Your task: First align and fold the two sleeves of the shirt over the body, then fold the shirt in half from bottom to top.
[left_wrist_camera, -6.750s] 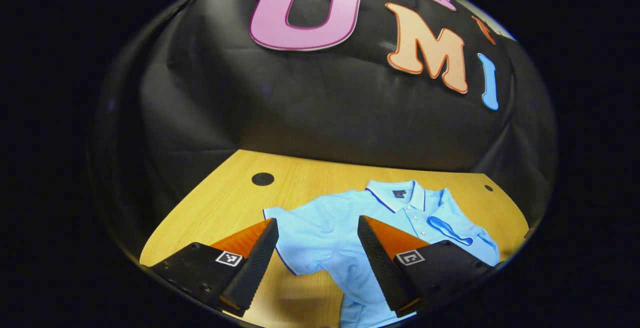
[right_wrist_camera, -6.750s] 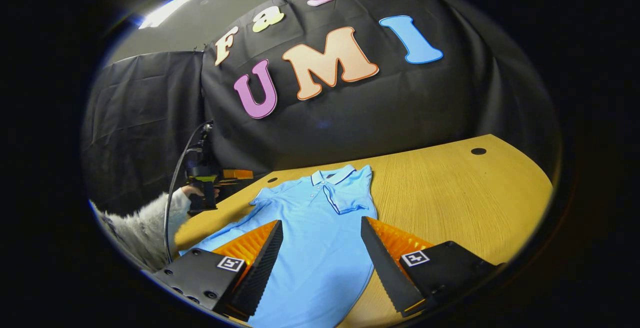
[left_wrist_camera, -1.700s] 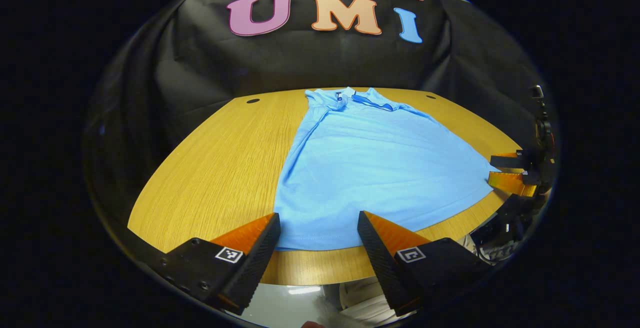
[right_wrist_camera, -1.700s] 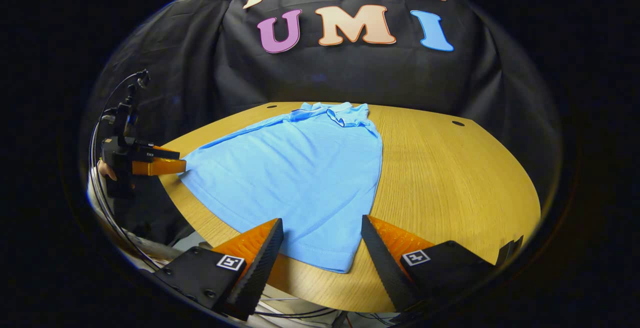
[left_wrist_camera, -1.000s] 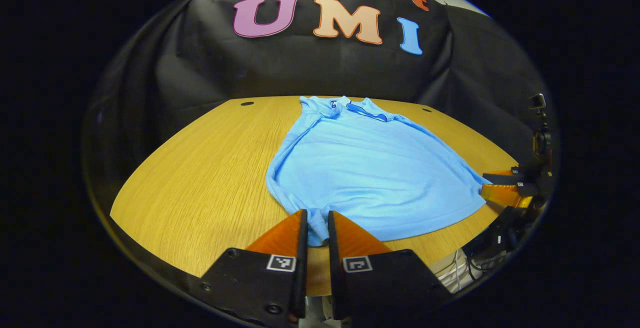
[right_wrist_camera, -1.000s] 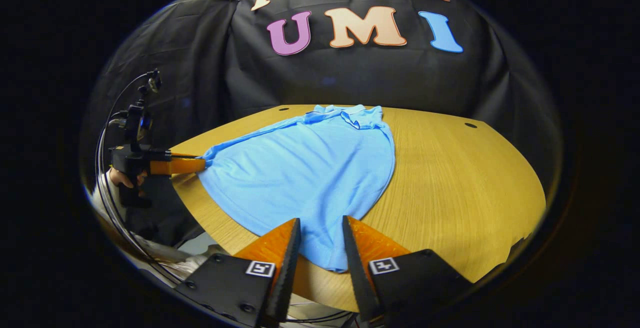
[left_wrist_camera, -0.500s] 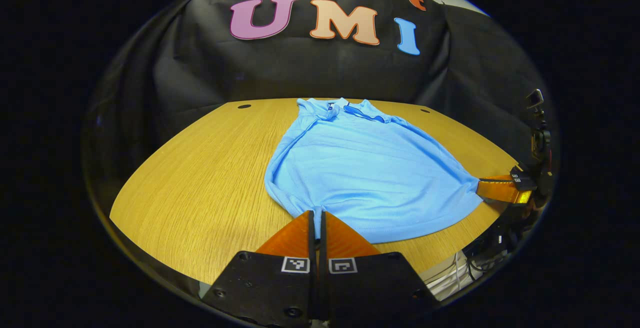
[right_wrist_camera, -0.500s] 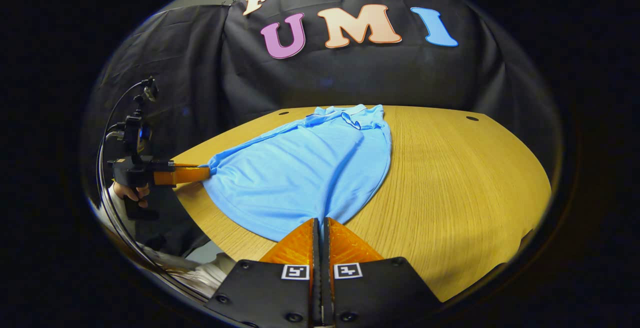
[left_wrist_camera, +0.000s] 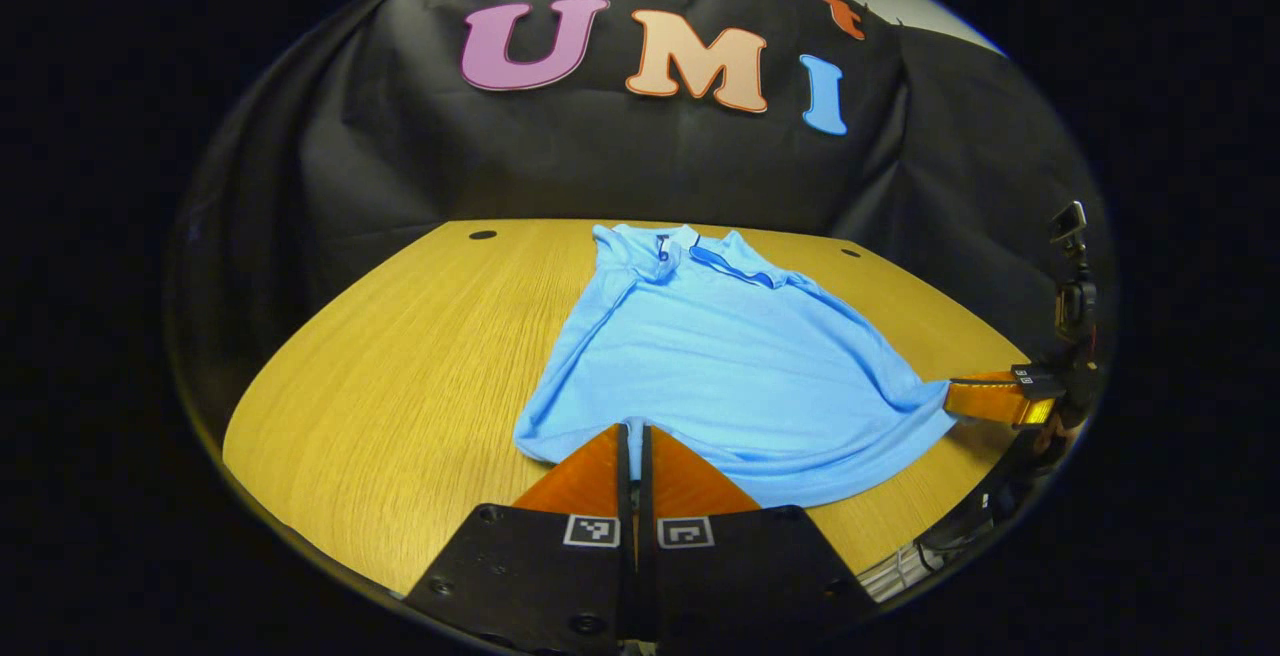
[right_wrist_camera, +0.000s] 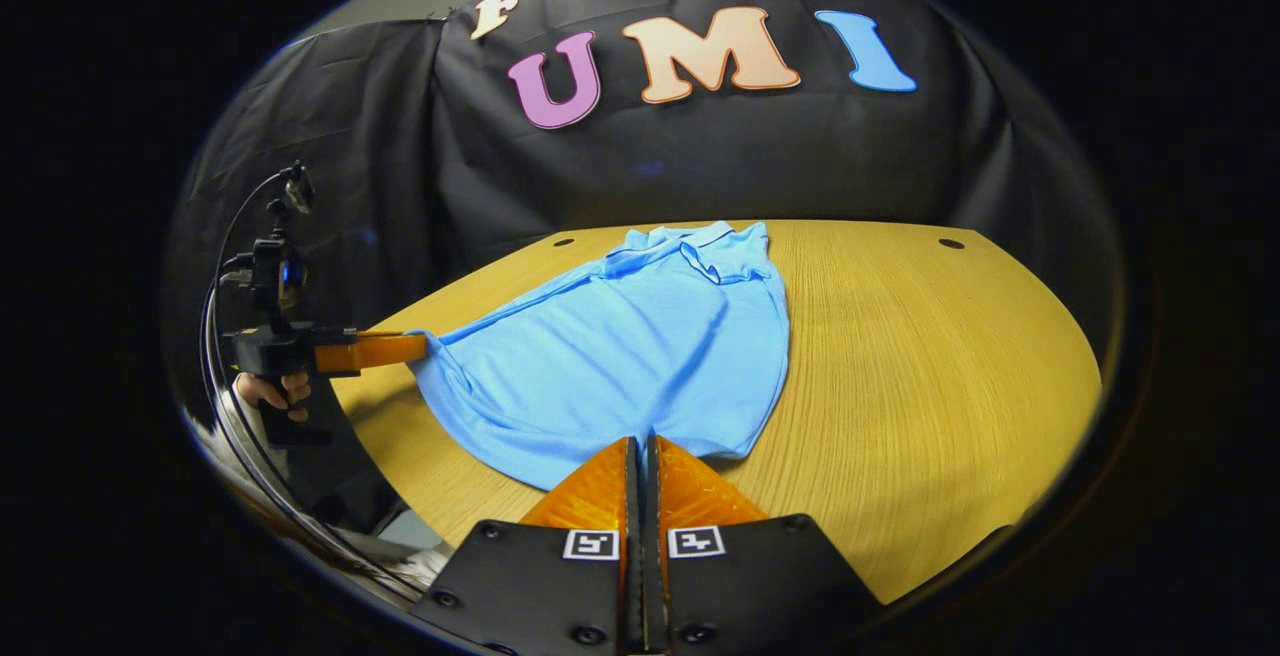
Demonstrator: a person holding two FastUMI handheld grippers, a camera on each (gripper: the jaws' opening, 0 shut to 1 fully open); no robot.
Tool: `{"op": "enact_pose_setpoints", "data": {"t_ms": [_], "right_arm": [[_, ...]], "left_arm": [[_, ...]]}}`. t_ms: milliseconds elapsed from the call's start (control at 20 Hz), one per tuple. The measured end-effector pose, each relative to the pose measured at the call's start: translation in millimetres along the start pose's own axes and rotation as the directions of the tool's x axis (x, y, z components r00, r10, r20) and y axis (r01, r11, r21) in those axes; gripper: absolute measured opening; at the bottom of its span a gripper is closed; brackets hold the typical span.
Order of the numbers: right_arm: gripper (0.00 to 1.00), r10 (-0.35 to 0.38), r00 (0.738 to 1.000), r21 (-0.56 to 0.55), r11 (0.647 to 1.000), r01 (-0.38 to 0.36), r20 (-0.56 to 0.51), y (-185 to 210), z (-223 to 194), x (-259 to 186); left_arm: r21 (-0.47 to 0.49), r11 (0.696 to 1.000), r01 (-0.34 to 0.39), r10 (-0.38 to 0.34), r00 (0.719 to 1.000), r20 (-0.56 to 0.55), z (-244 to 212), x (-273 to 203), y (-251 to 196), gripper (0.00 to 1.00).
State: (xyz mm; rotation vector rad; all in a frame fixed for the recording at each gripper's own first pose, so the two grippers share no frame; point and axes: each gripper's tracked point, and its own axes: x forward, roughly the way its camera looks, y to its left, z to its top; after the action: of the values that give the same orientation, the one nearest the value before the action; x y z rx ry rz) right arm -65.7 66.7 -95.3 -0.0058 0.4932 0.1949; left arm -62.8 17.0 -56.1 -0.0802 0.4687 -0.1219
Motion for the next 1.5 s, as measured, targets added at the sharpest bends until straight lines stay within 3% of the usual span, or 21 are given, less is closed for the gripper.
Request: {"op": "enact_pose_setpoints", "data": {"t_ms": [350,800,1200,1500], "right_arm": [[0.04,-0.028,1.0,0.038,0.999,0.028,0.002,-20,50,40],[0.03,-0.08,0.997,0.042,0.996,0.08,0.01,-57,151,117],[0.04,-0.158,0.986,0.069,0.986,0.155,0.047,-93,217,199],[0.03,-0.247,0.967,0.06,0.968,0.244,0.059,-130,234,276]], "left_arm": [[-0.018,1.0,-0.008,0.008,1.0,0.022,56,43,11,0.0],[-0.015,0.999,-0.051,0.052,0.997,0.057,129,127,38,0.0],[-0.071,0.986,-0.151,0.16,0.979,0.128,185,209,75,0.0],[-0.1,0.975,-0.2,0.213,0.967,0.138,199,272,95,0.0]]}}
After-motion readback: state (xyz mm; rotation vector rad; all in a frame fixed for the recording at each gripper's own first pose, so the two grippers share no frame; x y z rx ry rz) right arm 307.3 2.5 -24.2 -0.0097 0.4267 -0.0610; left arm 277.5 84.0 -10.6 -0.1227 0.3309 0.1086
